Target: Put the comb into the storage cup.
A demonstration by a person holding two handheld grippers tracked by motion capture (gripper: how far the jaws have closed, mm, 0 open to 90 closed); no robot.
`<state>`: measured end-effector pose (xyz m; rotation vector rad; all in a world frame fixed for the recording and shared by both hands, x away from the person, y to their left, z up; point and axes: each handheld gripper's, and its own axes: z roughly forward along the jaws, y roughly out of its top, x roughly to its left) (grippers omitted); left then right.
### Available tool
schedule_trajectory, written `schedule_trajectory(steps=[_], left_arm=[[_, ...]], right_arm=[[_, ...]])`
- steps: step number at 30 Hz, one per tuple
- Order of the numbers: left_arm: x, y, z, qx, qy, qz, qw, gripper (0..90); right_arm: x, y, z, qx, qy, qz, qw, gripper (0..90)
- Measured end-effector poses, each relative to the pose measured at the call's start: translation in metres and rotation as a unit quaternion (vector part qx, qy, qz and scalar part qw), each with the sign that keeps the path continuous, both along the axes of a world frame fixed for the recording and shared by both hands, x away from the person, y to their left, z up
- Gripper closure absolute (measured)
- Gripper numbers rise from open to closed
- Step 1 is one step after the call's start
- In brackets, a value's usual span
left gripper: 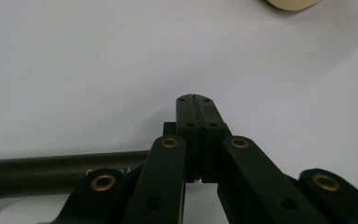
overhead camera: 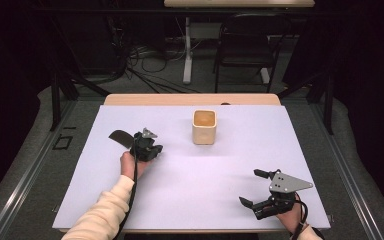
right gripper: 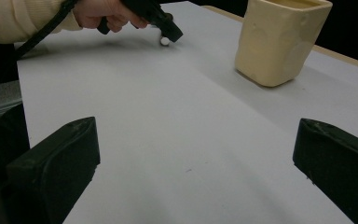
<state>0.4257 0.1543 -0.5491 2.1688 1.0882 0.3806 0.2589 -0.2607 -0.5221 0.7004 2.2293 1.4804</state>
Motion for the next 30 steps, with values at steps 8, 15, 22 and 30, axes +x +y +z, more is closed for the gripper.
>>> schedule_trajectory(steps=[8,15,22,30], left_arm=[[-0.008,0.005,0.001,0.004,0.008,-0.005,0.9999,90.0],[-0.013,0.012,0.002,0.005,0.008,-0.002,1.0,90.0],[-0.015,0.012,0.001,0.005,0.011,-0.002,0.9999,90.0],[-0.02,0.019,0.0,-0.006,0.015,0.003,0.9999,90.0]], right_arm=[[0.0,0.0,0.0,-0.001,0.001,0.001,1.0,0.0],[0.0,0.0,0.0,-0.001,-0.001,0.0,1.0,0.0],[0.0,0.0,0.0,0.001,-0.001,0.001,1.0,0.0],[0.0,0.0,0.0,-0.001,-0.001,0.0,1.0,0.0]])
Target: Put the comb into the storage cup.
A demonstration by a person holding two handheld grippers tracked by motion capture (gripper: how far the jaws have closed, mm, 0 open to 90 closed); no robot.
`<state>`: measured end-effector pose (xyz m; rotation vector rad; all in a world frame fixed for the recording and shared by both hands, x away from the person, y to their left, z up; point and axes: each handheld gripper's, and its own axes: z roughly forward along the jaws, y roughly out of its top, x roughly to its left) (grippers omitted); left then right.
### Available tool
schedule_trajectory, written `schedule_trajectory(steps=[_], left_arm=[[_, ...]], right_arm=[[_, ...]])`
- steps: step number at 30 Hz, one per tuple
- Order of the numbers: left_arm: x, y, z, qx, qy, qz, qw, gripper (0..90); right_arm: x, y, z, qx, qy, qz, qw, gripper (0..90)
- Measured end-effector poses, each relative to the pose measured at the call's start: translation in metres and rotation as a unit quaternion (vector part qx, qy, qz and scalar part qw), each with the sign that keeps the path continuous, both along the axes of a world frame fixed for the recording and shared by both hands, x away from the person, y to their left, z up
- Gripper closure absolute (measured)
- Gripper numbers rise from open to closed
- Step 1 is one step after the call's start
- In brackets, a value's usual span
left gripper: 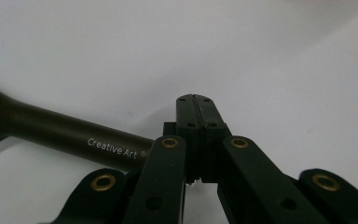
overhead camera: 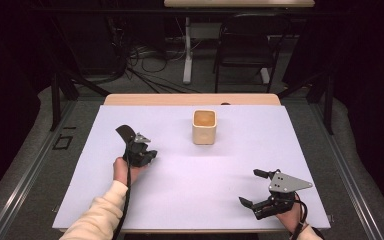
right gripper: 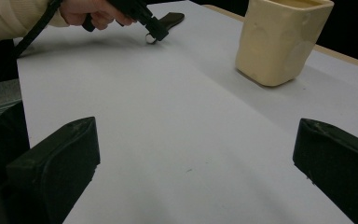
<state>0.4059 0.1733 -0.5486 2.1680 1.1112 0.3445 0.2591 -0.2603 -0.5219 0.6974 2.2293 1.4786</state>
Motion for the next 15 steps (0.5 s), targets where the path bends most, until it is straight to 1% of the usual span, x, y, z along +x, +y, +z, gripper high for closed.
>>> schedule_trajectory(steps=[3,4,9,13,14,15], left_arm=[[-0.002,0.001,0.0,0.002,0.004,-0.002,1.0,90.0],[-0.003,0.002,-0.001,0.006,0.008,-0.003,0.9999,90.0],[-0.007,0.006,0.0,0.01,0.007,-0.001,0.9999,90.0],[-0.01,0.011,0.0,0.011,0.002,0.004,0.9999,90.0],[-0.013,0.014,0.001,0.015,0.006,0.0,0.9999,90.0],[-0.014,0.014,0.0,0.016,0.003,0.002,0.9999,90.0]], right_arm=[[0.0,0.0,0.0,0.002,-0.001,0.0,1.0,0.0],[0.0,0.0,0.0,0.001,0.0,0.001,1.0,0.0],[-0.001,0.0,0.0,0.001,0.0,0.001,1.0,0.0],[0.0,0.0,0.0,-0.001,0.0,0.001,1.0,0.0],[0.0,0.0,0.0,-0.001,0.0,0.001,1.0,0.0],[0.0,0.0,0.0,-0.001,0.0,0.001,1.0,0.0]])
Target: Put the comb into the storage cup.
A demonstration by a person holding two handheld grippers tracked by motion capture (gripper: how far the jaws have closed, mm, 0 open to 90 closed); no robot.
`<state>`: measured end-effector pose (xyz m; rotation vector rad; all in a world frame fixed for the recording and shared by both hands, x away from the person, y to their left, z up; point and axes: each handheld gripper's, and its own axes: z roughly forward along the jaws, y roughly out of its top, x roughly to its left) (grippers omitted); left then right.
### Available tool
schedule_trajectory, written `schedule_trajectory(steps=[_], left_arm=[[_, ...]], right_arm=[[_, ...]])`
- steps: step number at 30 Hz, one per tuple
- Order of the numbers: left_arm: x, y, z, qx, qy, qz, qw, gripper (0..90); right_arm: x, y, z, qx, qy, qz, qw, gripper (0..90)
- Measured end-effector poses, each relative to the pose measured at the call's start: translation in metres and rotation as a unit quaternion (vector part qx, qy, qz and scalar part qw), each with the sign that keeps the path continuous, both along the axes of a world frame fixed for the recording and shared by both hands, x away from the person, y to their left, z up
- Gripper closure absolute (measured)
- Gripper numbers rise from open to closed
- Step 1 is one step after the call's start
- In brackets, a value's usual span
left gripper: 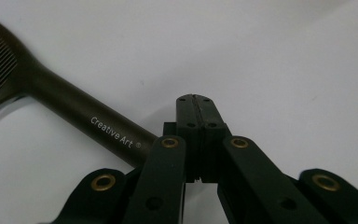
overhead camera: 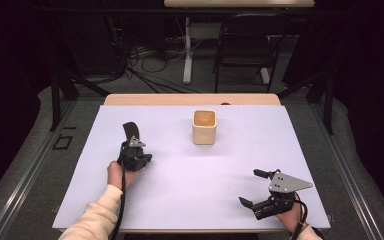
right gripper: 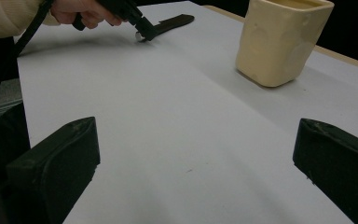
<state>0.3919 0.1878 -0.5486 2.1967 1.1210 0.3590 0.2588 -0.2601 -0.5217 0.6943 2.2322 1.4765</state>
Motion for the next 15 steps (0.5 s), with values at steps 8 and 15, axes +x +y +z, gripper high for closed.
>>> schedule_trajectory(steps=[8,15], left_arm=[[-0.005,0.006,0.001,0.011,-0.002,0.004,0.9999,90.0],[-0.008,0.014,0.001,0.012,-0.004,0.015,0.9998,90.0]], right_arm=[[0.0,0.0,0.0,0.0,0.0,0.0,1.0,0.0],[-0.001,-0.001,0.0,0.0,0.0,0.0,1.0,0.0]])
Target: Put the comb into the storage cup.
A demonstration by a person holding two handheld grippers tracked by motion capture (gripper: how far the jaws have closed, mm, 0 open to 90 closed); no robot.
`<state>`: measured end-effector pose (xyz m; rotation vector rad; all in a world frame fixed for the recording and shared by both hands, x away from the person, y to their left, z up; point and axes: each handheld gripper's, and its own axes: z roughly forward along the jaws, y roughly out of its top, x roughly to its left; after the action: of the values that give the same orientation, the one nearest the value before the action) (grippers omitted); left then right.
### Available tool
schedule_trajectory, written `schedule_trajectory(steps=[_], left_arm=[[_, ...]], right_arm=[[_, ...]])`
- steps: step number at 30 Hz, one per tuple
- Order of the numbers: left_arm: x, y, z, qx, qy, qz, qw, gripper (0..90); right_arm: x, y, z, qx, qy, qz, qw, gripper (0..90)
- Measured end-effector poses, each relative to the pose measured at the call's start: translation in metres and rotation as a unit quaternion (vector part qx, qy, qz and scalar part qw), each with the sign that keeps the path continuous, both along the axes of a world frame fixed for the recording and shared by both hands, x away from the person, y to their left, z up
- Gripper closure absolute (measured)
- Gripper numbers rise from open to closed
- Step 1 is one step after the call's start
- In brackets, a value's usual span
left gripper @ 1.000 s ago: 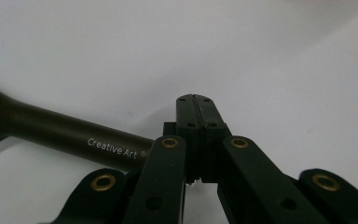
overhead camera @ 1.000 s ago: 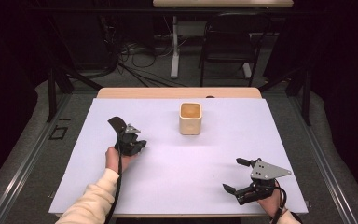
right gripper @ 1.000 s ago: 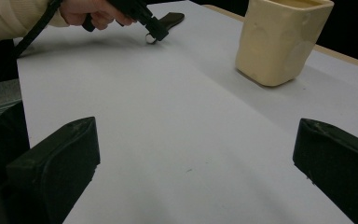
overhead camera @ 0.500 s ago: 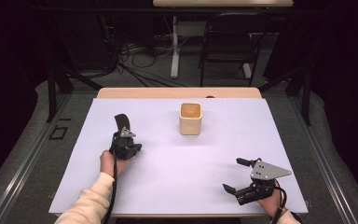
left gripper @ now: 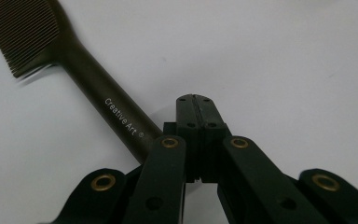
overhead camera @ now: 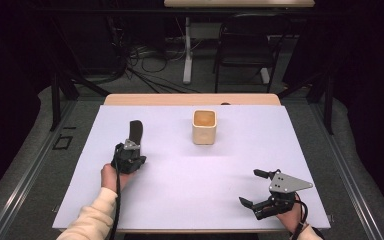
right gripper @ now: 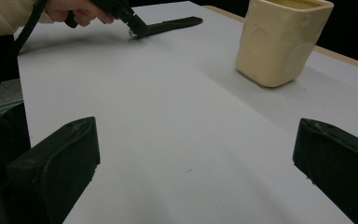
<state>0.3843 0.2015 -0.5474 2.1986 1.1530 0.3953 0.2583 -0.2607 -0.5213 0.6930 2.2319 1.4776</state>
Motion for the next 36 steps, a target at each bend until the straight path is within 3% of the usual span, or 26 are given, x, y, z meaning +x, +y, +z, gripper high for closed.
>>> schedule_trajectory(steps=[7,36], left_arm=[[-0.002,0.007,0.001,0.022,-0.007,0.007,0.9997,90.0],[0.003,0.035,0.002,0.03,-0.01,0.045,0.9985,90.0]], right_arm=[[0.0,0.0,0.0,-0.001,0.001,0.0,1.0,0.0],[0.0,0.001,0.0,-0.002,0.002,0.002,1.0,0.0]])
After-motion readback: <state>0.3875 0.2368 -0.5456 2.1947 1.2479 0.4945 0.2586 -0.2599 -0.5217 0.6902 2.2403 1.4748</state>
